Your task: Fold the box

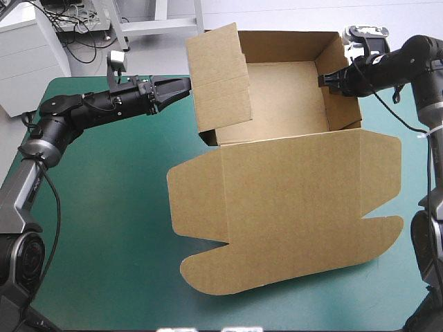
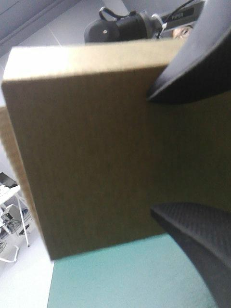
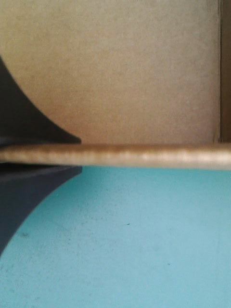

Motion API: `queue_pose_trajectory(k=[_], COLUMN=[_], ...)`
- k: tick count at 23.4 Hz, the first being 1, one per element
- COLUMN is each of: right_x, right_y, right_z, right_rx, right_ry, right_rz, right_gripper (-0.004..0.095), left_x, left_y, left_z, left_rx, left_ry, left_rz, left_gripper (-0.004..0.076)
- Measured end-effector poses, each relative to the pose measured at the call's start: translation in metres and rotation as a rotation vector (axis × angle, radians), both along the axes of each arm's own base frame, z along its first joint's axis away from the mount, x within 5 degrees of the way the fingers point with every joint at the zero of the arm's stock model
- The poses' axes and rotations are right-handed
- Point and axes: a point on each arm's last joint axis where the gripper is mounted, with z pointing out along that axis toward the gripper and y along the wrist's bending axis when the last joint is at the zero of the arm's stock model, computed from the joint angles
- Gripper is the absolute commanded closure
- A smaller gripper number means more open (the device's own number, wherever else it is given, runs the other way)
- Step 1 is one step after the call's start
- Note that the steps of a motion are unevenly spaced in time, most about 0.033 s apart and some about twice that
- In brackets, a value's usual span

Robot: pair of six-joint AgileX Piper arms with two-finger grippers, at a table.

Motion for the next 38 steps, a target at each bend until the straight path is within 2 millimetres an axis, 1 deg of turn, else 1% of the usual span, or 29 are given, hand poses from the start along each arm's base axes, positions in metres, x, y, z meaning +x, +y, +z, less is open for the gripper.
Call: queue_pose_trajectory(k=[4,7,11,15,18,22,25,33,36,38], right_x=[0.000,0.000,0.000,0.000,0.000,-0.001,-0.001,0.000,-0.001,0.001], right_y=[0.000,0.000,-0.001,-0.001,0.004,0.014,0.018,0.031,0.037,0.038], right_z=[0.000,0.000,0.000,0.000,-0.002,-0.003,-0.003,-0.007,-0.007,-0.010], right_rx=[-0.003,-0.002,-0.004,0.005,-0.013,-0.024,-0.022,-0.070,-0.075,-0.058], right_ry=[-0.001,-0.002,0.001,0.011,0.020,0.033,0.039,0.045,0.040,0.053], right_rz=[-0.003,-0.005,-0.013,-0.036,-0.050,-0.065,-0.074,-0.082,-0.092,-0.098], right_gripper=[0.0916,0.0916,0.0916,0.0916,0.0916,0.0916,0.0915,0.0910,0.0910,0.0910], left_x=[-0.003,-0.006,-0.011,-0.013,-0.015,-0.012,-0.008,0.000,0.004,0.006], left_y=[-0.010,-0.016,-0.032,-0.045,-0.052,-0.056,-0.059,-0.071,-0.079,-0.083], left_z=[0.012,0.022,0.030,0.052,0.062,0.066,0.064,0.052,0.047,0.044], left_rx=[-0.001,0.030,0.220,0.328,0.421,0.485,0.521,0.682,0.792,0.849], left_ry=[-0.029,-0.054,-0.064,-0.099,-0.093,-0.063,-0.033,0.058,0.084,0.087], left_rz=[-0.036,-0.060,-0.082,-0.008,0.048,0.085,0.094,0.091,0.112,0.151], left_gripper=[0.0289,0.0255,0.0252,0.0252,0.0252,0.0252,0.0253,0.0253,0.0256,0.0285])
